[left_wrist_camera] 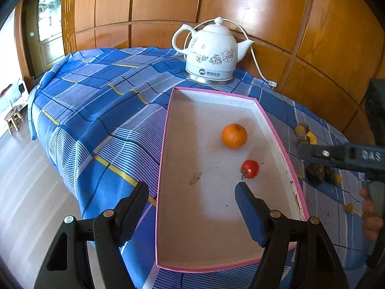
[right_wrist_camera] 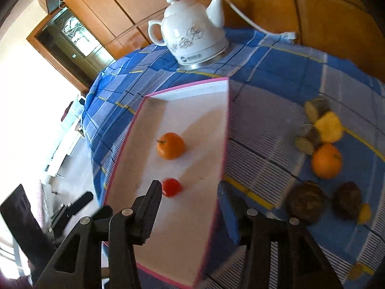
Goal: Organize fruits
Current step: 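Grasp a small brown kiwi with the right tool while the left tool moves to the fruits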
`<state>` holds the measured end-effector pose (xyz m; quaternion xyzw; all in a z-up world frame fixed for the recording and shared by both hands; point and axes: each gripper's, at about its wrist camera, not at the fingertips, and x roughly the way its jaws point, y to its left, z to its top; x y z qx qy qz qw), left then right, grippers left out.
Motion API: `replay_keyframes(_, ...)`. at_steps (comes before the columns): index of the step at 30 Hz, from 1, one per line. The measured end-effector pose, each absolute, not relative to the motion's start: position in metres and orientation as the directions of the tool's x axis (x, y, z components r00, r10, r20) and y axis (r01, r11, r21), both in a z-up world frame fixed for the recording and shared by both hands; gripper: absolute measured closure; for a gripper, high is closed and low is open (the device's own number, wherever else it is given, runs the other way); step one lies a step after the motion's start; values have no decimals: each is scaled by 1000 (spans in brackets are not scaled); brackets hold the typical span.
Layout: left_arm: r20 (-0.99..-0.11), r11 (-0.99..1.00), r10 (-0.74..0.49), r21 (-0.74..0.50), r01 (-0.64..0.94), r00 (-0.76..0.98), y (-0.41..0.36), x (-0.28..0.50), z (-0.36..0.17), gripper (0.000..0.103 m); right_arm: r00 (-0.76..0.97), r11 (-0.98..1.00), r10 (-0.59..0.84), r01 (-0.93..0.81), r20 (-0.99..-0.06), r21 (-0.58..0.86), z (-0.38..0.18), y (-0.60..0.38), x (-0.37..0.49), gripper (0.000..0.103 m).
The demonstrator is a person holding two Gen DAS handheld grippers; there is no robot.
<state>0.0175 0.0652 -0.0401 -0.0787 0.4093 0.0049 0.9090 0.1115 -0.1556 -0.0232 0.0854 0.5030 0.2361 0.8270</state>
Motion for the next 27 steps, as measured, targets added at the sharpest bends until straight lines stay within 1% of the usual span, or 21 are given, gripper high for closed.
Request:
replay_keyframes(5, -744, 990, -57, -129, -60, 666, 62, 16, -39, 28, 415, 902, 413, -306, -811, 304, -18, -186, 89, 54)
replay_keyframes(12, -753, 992, -52, -116, -55, 656, 58, 14, -42, 28, 436, 931, 342, -276, -833, 238, -17, -234, 65, 54)
replay_keyframes(19, -752, 994, -61, -103, -26, 657, 49, 13, -40, 28, 450, 951, 287, -240, -846, 196, -16, -273, 51, 54)
replay_keyframes(27, -751, 996, -79, -93, 15, 655, 35, 11, -38, 28, 461, 974, 220, -160, -859, 163, -19, -322, 50, 54)
